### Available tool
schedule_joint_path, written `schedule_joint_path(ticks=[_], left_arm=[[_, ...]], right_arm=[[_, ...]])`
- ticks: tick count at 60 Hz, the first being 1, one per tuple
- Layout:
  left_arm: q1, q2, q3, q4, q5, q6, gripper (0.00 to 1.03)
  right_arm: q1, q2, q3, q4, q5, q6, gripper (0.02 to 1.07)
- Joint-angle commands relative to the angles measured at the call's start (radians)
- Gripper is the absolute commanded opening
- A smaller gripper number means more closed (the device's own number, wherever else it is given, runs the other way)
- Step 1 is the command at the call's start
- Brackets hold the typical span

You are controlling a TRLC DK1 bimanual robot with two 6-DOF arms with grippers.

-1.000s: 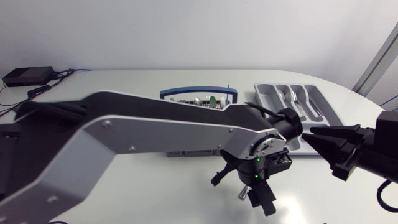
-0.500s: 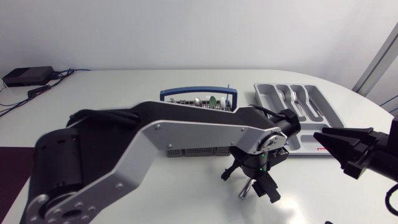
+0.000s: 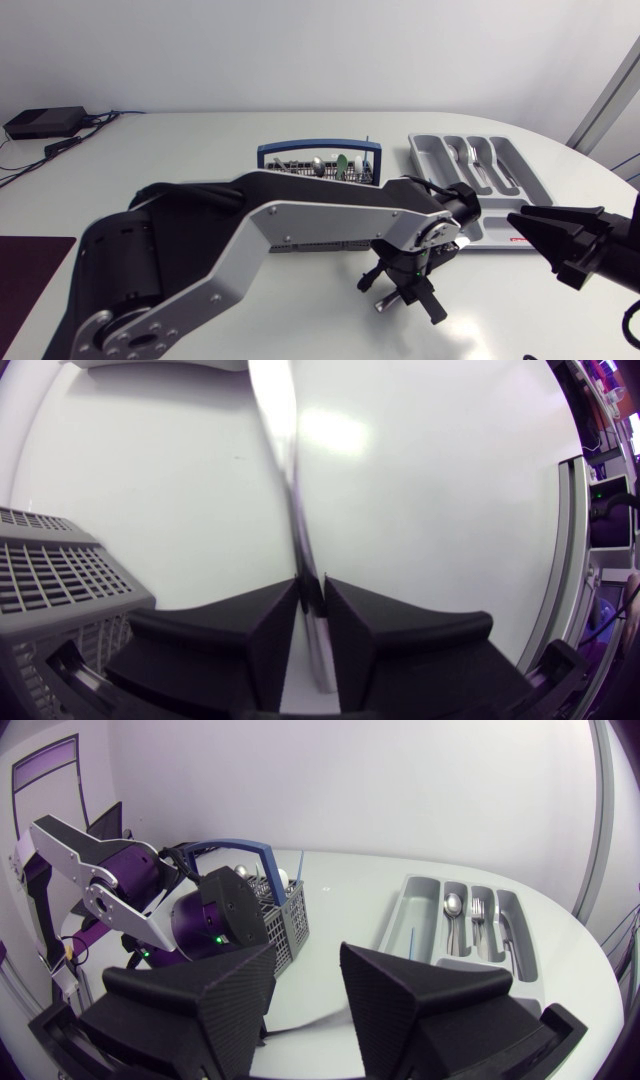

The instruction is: Unload the cutlery basket into the drawer organizer.

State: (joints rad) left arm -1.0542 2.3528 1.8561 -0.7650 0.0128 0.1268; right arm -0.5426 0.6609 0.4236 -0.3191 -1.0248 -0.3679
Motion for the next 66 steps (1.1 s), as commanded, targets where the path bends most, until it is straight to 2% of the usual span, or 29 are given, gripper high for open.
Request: schedule_joint_path(ticks=[1, 32, 66], left_arm=[[0.008, 0.028, -0.009, 0.001, -0.008, -0.015, 0.03], [0.037, -0.110, -0.176, 0.107, -0.001, 0.030, 0.03], [0.115, -0.349, -0.278, 0.199, 0.139, 0.045, 0.03]], right_arm=[[-0.008, -0.004, -0.013, -0.014, -0.011, -0.009, 0.52], [-0.011, 0.006, 0.000, -0.020, -0.026, 0.015, 0.52], [-0.040, 0.194, 0.087, -0.066, -0.132, 0.073, 0.55]])
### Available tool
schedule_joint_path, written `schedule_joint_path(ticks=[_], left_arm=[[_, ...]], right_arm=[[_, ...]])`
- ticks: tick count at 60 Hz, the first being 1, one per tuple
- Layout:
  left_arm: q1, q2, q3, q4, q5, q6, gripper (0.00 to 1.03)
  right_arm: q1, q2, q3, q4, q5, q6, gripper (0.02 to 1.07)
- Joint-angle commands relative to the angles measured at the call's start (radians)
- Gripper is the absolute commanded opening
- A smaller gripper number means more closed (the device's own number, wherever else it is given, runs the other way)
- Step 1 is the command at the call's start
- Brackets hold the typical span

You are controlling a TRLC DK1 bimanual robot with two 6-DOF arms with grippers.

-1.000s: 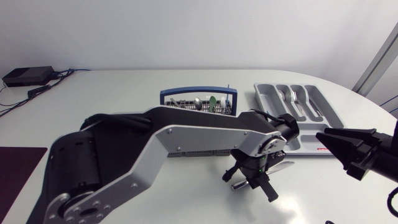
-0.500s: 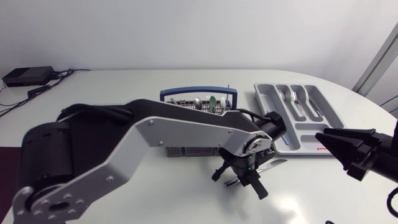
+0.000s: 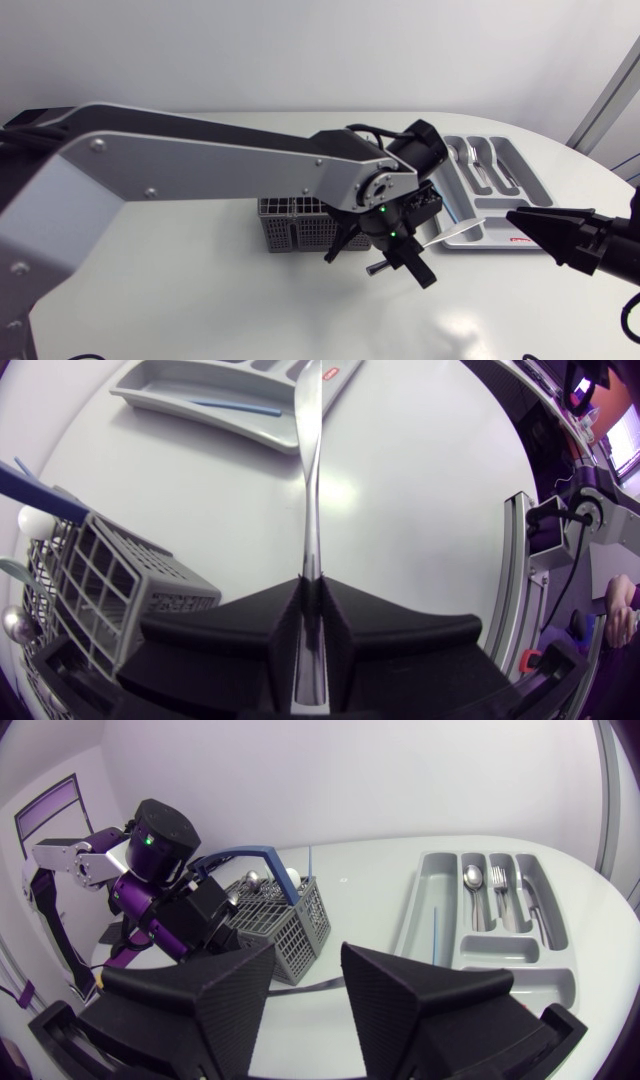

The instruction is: Unload the cutlery basket into the drawer organizer.

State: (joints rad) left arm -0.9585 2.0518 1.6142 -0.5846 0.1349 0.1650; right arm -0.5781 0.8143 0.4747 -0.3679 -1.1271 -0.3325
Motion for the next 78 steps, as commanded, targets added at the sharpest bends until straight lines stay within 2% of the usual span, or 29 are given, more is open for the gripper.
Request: schedule_joint_path(ticks=[1, 7, 17, 31, 40, 50, 69, 78], left_arm=[[0.021, -0.053, -0.039, 0.028, 0.017, 0.005, 0.03], [0.029, -0.087, -0.056, 0.069, 0.017, -0.009, 0.03], [0.040, -0.130, -0.086, 0.138, 0.031, -0.044, 0.03], [0.052, -0.177, -0.114, 0.204, 0.032, -0.067, 0.03], [0.070, -0.202, -0.132, 0.249, 0.032, -0.085, 0.03], [0.084, -0.228, -0.160, 0.301, 0.032, -0.107, 0.03], [0.078, -0.232, -0.163, 0.359, 0.026, -0.128, 0.03], [0.069, -0.228, -0.162, 0.384, 0.008, -0.131, 0.03]], right_arm=[[-0.003, 0.049, 0.041, -0.019, -0.036, 0.046, 0.56], [0.011, 0.089, 0.070, -0.020, -0.059, 0.090, 0.58], [0.083, 0.155, 0.110, -0.006, -0.069, 0.178, 0.66], [0.188, 0.240, 0.140, 0.066, -0.069, 0.296, 0.66], [0.207, 0.304, 0.148, 0.184, -0.069, 0.429, 0.67], [0.241, 0.358, 0.153, 0.234, -0.066, 0.475, 0.68], [0.373, 0.402, 0.166, 0.428, 0.021, 0.639, 0.68], [0.412, 0.445, 0.200, 0.446, 0.043, 0.662, 0.67]])
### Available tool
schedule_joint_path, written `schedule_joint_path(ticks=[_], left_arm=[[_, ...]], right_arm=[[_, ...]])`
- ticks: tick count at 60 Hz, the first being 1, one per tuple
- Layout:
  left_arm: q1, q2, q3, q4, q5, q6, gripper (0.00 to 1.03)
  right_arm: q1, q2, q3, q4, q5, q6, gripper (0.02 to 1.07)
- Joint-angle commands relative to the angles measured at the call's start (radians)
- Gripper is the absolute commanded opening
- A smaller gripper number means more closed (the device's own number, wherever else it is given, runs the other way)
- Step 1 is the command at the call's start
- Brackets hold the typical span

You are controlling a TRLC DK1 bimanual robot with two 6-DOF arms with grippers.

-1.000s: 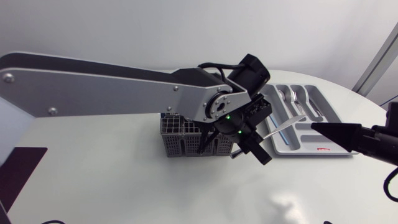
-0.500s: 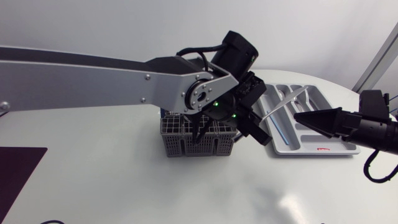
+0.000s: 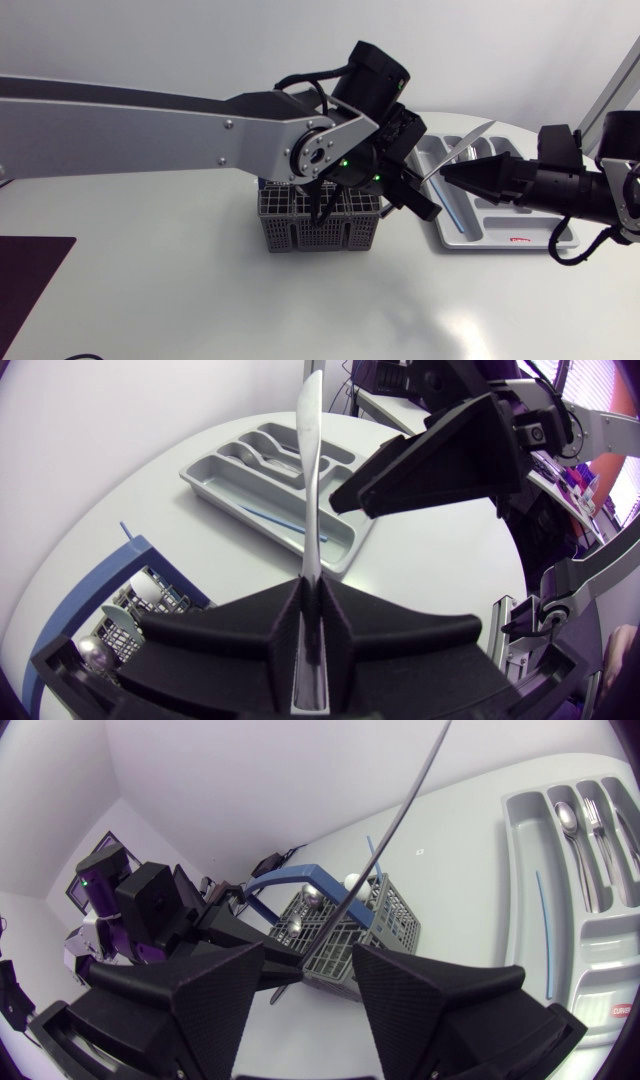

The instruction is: Unload the cutlery basket into the drawer organizer.

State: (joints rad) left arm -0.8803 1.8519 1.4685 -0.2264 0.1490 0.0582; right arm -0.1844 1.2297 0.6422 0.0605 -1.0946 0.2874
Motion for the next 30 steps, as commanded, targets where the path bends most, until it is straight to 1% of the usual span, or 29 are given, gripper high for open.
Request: schedule_joint_path(ticks=[1, 5, 11, 13, 19, 26, 30], left_arm=[[-0.011, -0.028, -0.016, 0.029, -0.011, -0.026, 0.03], [-0.011, -0.028, -0.014, 0.036, -0.012, -0.029, 0.03], [-0.011, -0.028, -0.014, 0.047, -0.019, -0.034, 0.03], [-0.011, -0.028, -0.014, 0.052, -0.029, -0.035, 0.03], [-0.013, -0.028, -0.014, 0.064, -0.040, -0.035, 0.03], [-0.013, -0.028, -0.014, 0.078, -0.057, -0.037, 0.03], [-0.011, -0.026, -0.014, 0.082, -0.057, -0.040, 0.03]], right_arm=[[0.023, 0.033, 0.036, 0.018, 0.016, 0.042, 0.67], [0.043, 0.039, 0.047, 0.019, 0.035, 0.047, 0.66], [0.059, 0.054, 0.050, 0.055, 0.048, 0.073, 0.58], [0.065, 0.057, 0.051, 0.067, 0.056, 0.081, 0.53], [0.086, 0.063, 0.053, 0.085, 0.068, 0.095, 0.47], [0.097, 0.065, 0.053, 0.090, 0.076, 0.095, 0.46], [0.099, 0.068, 0.051, 0.096, 0.081, 0.095, 0.41]])
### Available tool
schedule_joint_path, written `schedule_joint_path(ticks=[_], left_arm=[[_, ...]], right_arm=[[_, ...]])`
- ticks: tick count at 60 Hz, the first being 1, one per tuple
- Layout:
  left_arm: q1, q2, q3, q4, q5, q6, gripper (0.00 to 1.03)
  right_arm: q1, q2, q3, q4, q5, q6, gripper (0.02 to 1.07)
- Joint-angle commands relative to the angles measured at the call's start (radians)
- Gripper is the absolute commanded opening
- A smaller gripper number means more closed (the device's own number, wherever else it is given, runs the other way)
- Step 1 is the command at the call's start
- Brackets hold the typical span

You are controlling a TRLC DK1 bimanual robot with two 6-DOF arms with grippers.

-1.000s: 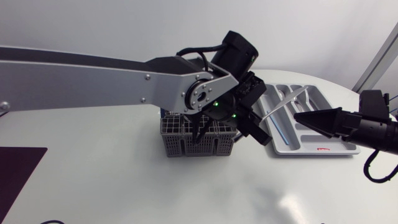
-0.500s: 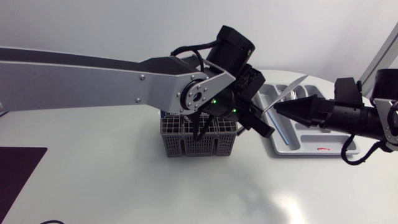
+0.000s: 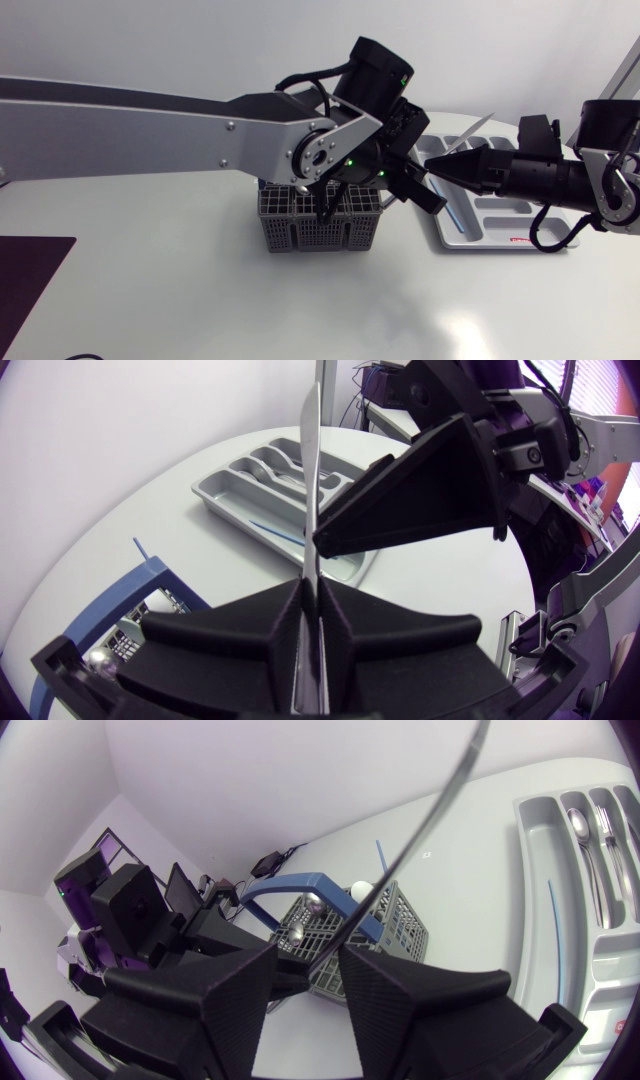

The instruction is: Unload the cutlery basket into the drawer organizer.

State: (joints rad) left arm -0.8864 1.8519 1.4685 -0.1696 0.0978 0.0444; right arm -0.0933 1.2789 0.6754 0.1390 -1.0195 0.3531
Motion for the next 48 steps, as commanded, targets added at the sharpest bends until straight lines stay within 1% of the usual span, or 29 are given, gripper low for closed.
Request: schedule_joint_path(ticks=[1, 12, 14, 31, 48], left_arm=[[-0.005, -0.026, -0.014, 0.025, -0.006, -0.028, 0.03], [-0.002, -0.020, -0.014, 0.030, -0.006, -0.031, 0.03], [-0.002, -0.020, -0.014, 0.030, -0.006, -0.031, 0.03], [-0.006, -0.016, -0.019, 0.033, -0.006, -0.031, 0.03], [-0.009, -0.014, -0.023, 0.036, -0.006, -0.031, 0.03]], right_arm=[[0.007, 0.019, 0.018, 0.017, 0.007, 0.029, 0.39], [0.010, 0.027, 0.013, 0.031, 0.019, 0.027, 0.24], [0.012, 0.030, 0.012, 0.034, 0.024, 0.026, 0.18], [0.038, 0.033, 0.001, 0.077, 0.070, 0.027, 0.15], [0.035, 0.020, -0.014, 0.097, 0.071, 0.026, 0.14]])
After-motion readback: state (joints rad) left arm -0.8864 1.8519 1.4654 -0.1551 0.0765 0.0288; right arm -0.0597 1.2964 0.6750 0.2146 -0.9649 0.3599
